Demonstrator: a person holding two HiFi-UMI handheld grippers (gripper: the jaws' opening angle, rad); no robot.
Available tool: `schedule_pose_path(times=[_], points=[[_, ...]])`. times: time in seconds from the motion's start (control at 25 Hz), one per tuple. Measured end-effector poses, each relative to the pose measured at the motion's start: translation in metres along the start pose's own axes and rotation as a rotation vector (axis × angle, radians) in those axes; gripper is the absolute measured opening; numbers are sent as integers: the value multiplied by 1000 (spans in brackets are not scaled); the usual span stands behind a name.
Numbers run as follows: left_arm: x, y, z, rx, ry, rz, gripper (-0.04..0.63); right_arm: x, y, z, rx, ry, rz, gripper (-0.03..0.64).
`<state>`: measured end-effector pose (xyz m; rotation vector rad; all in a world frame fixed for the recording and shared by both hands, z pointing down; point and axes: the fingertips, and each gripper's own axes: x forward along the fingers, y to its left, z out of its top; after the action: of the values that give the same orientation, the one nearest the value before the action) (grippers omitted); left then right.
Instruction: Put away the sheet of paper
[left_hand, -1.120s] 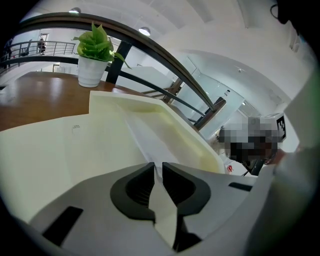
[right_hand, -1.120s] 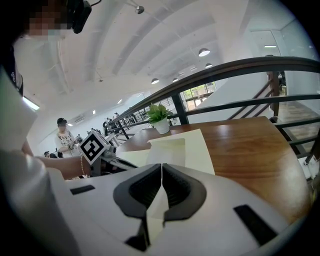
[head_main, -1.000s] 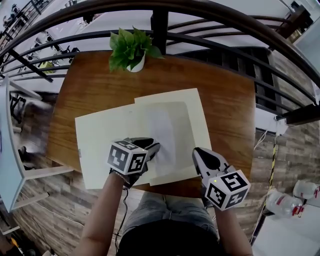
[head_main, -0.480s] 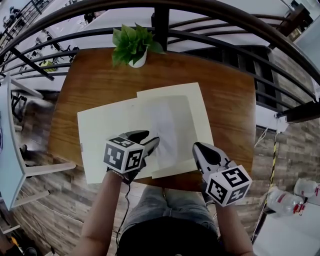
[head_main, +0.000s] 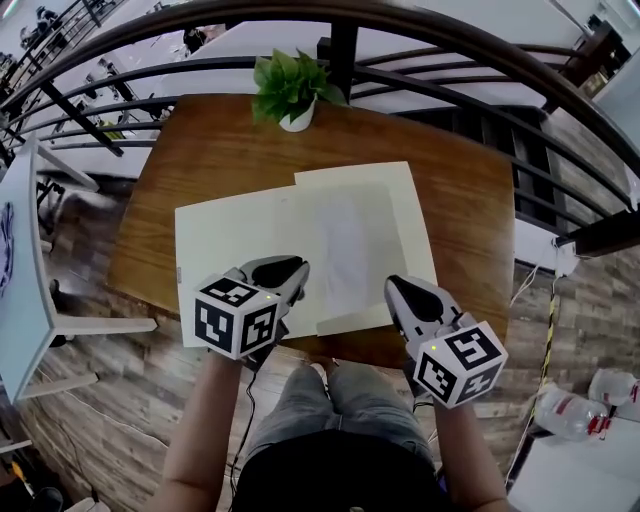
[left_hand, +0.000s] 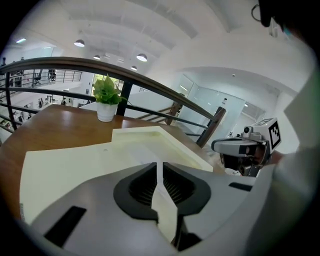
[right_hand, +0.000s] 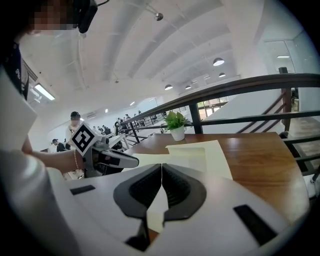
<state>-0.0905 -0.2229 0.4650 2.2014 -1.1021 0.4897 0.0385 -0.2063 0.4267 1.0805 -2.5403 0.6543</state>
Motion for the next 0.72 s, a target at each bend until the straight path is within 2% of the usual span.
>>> schedule_pose_path(times=[0.2,0.44,0.52,0.72], points=[[-30,-24,4,69,-103,-26,29,-5,26,8,-27,-33,35,28],[-54,-54,5,127,-166,-61,26,-7,52,19,-84,-55,61,28],[-61,-60,2,122,-169,-51,25,-9,62,21,-90,-66,73,28],[-79,-64,-6,49,-185,-24,25,-16,87,20,-111,-75,106,28]])
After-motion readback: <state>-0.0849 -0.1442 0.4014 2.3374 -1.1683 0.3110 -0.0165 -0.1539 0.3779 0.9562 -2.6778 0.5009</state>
